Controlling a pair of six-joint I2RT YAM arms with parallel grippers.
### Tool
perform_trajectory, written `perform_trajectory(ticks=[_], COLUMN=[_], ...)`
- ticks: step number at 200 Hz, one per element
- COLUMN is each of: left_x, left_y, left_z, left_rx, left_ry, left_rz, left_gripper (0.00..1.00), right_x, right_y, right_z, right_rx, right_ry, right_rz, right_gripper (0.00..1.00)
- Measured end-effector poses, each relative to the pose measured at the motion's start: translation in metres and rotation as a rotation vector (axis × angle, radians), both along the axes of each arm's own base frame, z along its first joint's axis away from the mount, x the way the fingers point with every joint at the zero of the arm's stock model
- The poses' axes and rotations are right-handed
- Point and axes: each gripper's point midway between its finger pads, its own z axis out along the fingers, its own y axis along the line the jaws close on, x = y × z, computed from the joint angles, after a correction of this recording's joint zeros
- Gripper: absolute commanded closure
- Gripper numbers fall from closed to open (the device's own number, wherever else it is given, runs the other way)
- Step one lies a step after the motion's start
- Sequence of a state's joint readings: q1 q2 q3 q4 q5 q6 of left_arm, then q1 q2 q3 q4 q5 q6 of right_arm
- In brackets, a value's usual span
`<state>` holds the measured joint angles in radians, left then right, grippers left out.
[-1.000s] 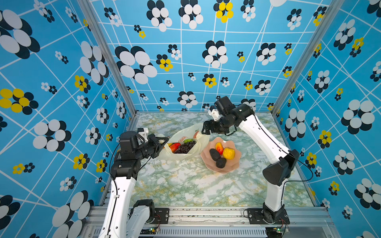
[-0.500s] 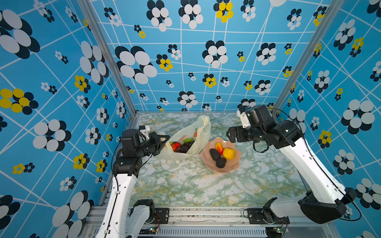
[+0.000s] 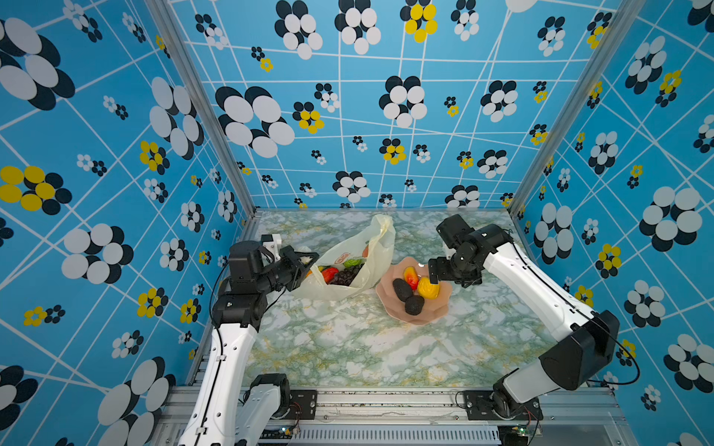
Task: Place the fruits into the plastic bag
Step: 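Lower the right gripper onto the yellow fruit and close on it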
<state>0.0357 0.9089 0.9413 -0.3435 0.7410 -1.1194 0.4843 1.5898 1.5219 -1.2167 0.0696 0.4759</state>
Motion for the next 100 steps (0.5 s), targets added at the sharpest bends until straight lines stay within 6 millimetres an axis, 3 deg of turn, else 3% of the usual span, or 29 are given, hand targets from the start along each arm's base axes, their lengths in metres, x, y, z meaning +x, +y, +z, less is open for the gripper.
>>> perform_trajectory(ticks=[25,100], left_x=[0.0,0.001], left_y=[-0.002,-0.009], left_z=[-0.004,-0.034], left_rx=[-0.006,-0.042], left_ry=[0.008,0.087], left_rz=[-0.005,-0.014], left_gripper=[1.0,1.0], right_x=[0.005,0.024], right_y=[0.007,0.022], right_z=[-0.026,-0.072], right_rx=[0.001,-0.001], right_ry=[0.073,0.151], right_rz=[-0.029,-0.066], right_gripper=[0.12,0.17])
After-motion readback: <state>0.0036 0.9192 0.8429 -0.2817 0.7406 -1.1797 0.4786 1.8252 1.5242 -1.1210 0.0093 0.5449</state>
